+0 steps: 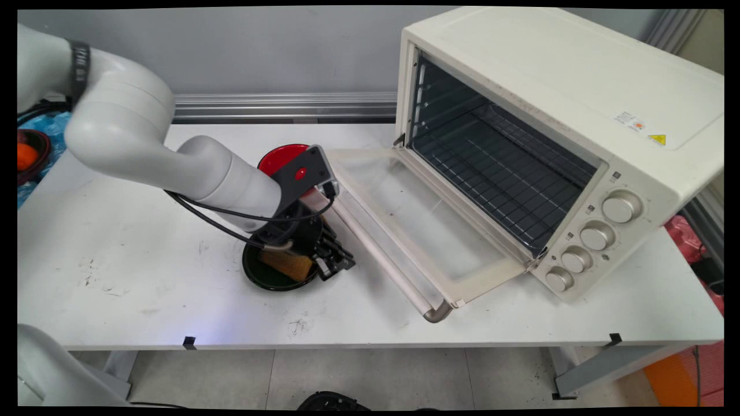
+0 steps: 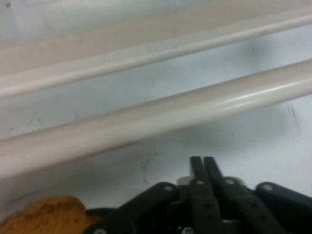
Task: Close the oven
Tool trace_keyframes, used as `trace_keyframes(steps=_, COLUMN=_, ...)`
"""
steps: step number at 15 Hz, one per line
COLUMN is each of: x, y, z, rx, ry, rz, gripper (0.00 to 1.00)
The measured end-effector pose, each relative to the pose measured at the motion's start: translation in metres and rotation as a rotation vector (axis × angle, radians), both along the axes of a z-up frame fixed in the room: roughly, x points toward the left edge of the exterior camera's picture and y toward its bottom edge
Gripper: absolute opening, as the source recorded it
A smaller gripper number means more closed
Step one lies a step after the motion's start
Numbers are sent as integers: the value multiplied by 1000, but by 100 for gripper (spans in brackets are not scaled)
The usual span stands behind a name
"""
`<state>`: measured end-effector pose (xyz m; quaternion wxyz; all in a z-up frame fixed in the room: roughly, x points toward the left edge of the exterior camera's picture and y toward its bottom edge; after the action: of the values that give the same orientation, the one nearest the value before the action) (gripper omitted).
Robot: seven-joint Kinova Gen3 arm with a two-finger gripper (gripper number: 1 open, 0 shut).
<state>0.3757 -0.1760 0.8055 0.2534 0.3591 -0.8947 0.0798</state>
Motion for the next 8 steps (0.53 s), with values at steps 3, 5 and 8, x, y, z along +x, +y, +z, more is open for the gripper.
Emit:
trace_keyframes(steps=3, x=-5, y=-5, z=-8, rx=-12, ry=7, rz=8, gripper=0)
trace_keyframes(steps=5, x=-8, y=-9, z=-12, rx=-19, ry=12, rz=13, gripper=0)
trace_keyframes(steps=8, x=-10, y=-13, z=-16, rx=-27, ry=20, rz=24, gripper=0)
